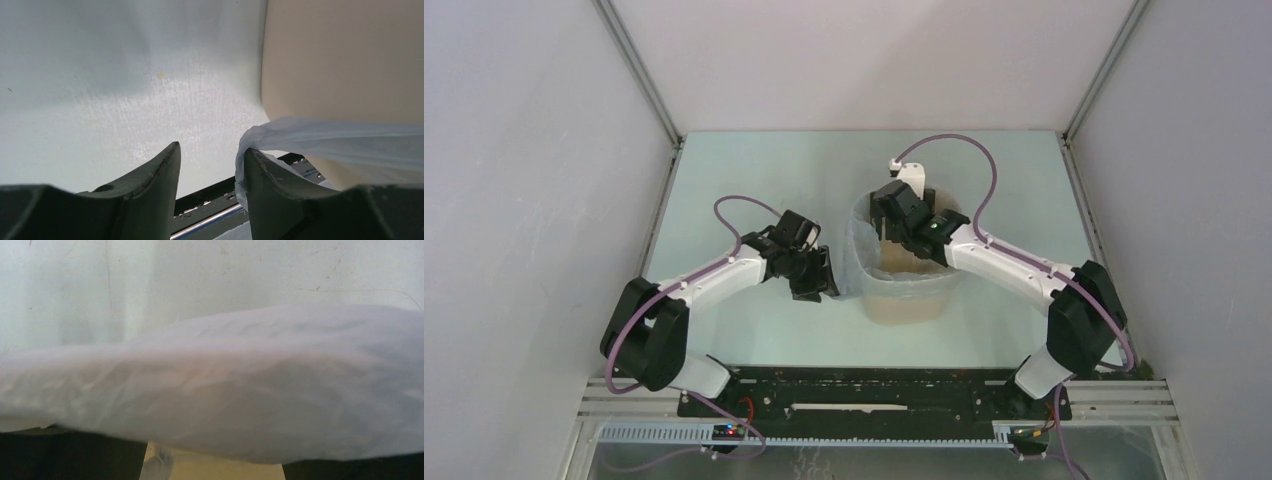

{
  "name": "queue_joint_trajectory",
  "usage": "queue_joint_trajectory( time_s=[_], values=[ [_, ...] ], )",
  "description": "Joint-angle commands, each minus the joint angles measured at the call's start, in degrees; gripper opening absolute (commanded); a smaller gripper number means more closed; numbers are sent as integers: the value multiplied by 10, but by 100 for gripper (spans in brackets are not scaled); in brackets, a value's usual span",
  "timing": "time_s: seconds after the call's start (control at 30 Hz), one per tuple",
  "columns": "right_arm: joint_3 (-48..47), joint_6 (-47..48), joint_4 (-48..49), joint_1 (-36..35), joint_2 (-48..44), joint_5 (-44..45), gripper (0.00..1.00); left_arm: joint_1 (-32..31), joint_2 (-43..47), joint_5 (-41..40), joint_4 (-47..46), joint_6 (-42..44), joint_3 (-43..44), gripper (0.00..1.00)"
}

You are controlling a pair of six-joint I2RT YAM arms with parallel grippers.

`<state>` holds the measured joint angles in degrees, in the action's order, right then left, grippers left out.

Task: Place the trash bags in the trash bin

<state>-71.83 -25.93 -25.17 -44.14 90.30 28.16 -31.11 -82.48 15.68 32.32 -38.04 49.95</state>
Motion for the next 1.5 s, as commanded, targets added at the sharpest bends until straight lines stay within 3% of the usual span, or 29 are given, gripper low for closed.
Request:
queue_joint_trajectory(
  time_s=[0.0,0.23,0.37,0.67,0.87,1.0,1.27,1.47],
  values=[
    [-8,-13,44,-23,-11,38,88,-4,17,3,-2,9,-1,54],
    [-26,31,-97,-9,-108,-70,91,-3,22,1,-1,14,-6,55],
    [-7,19,-159,1,-115,-97,93,-3,18,5,-1,15,-3,55],
    [20,-43,-92,-19,-18,-100,93,-3,6,18,-2,15,4,56],
    [81,-70,22,-27,29,-102,96,-10,6,19,-4,10,14,56],
    [84,-62,31,-30,55,-109,95,-13,11,13,1,11,21,56],
    [17,-60,-102,-27,-54,-120,95,-13,14,4,11,21,24,57],
    [20,-38,-154,-28,-98,-105,94,-14,8,10,12,26,26,58]
  ],
)
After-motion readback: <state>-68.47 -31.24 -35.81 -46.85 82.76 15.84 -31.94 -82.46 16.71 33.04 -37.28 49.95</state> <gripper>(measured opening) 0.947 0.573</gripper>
